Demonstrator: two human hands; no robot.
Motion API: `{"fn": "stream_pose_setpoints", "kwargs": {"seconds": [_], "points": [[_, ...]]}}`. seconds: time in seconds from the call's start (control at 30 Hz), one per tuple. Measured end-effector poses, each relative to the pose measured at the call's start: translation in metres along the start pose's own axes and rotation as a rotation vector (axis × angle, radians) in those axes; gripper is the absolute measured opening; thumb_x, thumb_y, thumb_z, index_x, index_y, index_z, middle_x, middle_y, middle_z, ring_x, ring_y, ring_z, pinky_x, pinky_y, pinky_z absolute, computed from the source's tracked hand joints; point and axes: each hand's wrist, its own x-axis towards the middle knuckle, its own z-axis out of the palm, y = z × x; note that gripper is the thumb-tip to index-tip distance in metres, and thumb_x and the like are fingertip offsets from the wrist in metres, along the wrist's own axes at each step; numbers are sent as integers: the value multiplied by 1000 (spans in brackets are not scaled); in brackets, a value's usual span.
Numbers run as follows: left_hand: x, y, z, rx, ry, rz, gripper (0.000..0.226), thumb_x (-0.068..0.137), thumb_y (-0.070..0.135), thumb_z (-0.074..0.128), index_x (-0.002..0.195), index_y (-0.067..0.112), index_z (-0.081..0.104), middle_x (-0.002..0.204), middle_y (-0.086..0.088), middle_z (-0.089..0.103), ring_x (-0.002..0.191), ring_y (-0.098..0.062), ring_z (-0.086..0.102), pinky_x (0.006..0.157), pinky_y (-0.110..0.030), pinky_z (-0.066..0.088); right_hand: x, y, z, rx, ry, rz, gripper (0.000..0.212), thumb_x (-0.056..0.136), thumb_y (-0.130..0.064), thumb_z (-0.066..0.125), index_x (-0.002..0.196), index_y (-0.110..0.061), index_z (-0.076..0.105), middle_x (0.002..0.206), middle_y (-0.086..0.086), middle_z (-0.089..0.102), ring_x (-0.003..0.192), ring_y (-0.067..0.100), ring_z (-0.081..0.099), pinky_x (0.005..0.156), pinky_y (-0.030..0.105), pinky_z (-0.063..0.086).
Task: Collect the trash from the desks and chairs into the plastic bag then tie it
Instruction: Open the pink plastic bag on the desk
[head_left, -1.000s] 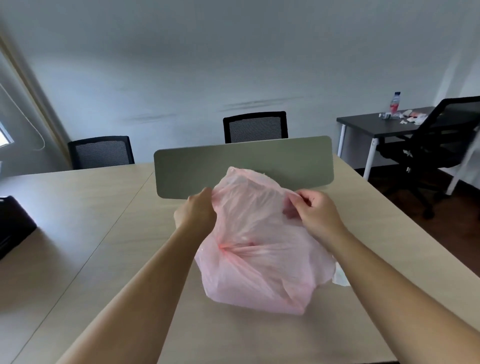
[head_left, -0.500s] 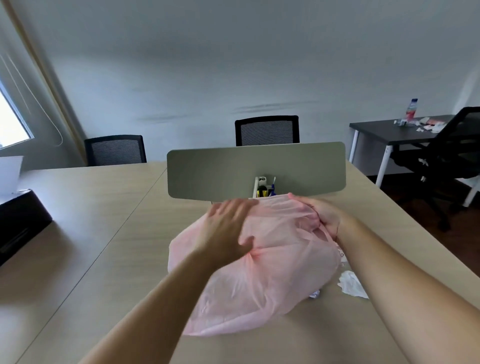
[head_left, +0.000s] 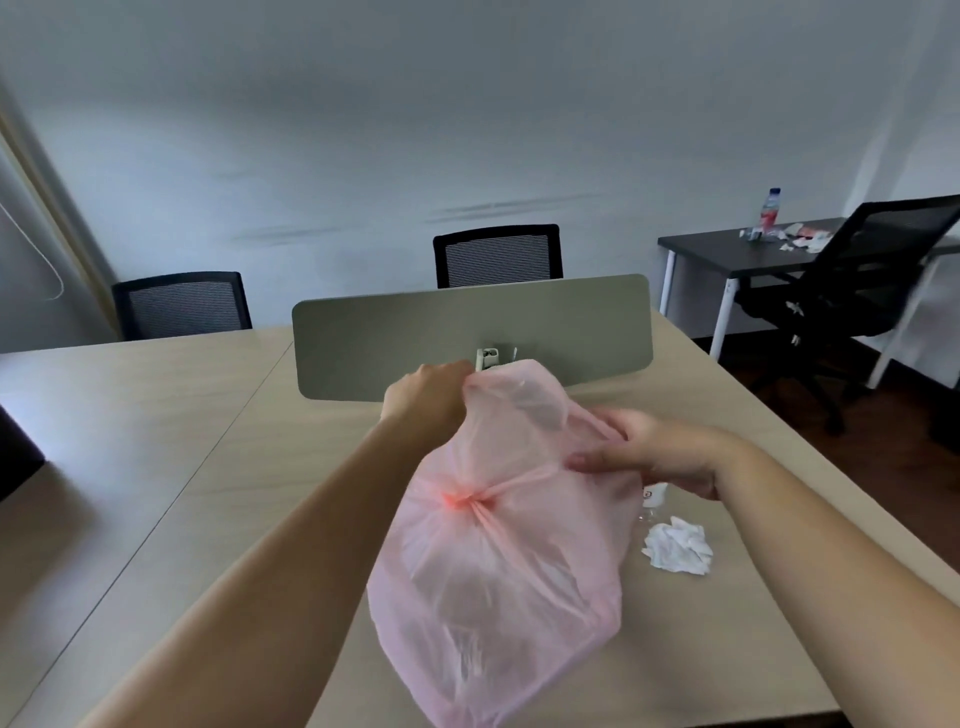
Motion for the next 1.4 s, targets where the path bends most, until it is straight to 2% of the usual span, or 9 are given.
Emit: {"fn": "stream_pose_setpoints", "kwargs": {"seconds": [0.2,0.43,0.53,0.63,0.77,0.93,1.17,1.3,1.4], "points": [[-1,-32,0,-279,-108,94,44,78,-6,38,103,22,61,95,-1,64,99,-29,58,83,-38,49,11,16,-14,866,222,26,38,96,-35,46,103,-4,66,89,13,73,76,23,70,73,35,57],[-34,-58,-10,-332,163,274,55,77,-10,47,108,36,45,140,1,37,98,-24,61,82,-41,53,26,31,-24,880,373,257,44,98,-40,43,96,1,61,71,16,73,86,29,58,75,41,46],[-41,-58,-11,-237,191,313,47,75,-15,39,86,30,48,147,-1,36,87,-29,63,66,-45,53,43,34,-27,775,452,276,42,100,-36,42,111,1,59,99,13,69,89,26,57,86,39,46],[-40,-59,-12,-212,171,303,55,72,-20,36,74,29,60,148,1,40,115,-28,57,76,-44,54,57,26,-28,501,720,149,38,97,-36,47,115,-4,59,105,11,63,79,20,55,77,30,47],[-33,-60,-12,-190,107,192,67,73,-21,36,108,24,70,132,2,55,112,-22,59,91,-38,52,45,-12,-2,-76,808,-328,22,89,-45,57,88,-23,58,92,-9,54,91,11,48,76,26,35],[-35,-49,-18,-233,113,156,59,80,-16,39,123,17,62,125,1,60,85,-17,67,80,-35,56,40,11,49,-717,745,-676,43,67,-60,63,93,-25,59,102,-2,55,96,17,51,84,32,40],[-48,-41,-32,-311,171,114,51,80,-10,39,105,20,72,98,15,64,82,-10,65,77,-24,51,61,55,59,-939,942,-465,76,53,-16,79,120,-23,44,119,8,55,95,32,56,76,37,50],[-50,-44,-43,-329,30,45,49,74,-12,38,66,24,71,77,10,68,71,-4,60,69,-19,46,68,44,52,-411,592,-319,21,80,4,46,82,-6,64,77,4,67,66,23,56,58,25,43],[-52,-60,-48,-372,-118,-41,55,66,-15,38,41,30,56,63,5,64,65,-14,51,64,-23,39,70,37,31,105,415,-98,41,80,12,31,52,-5,56,44,8,50,39,17,42,37,16,33]]}}
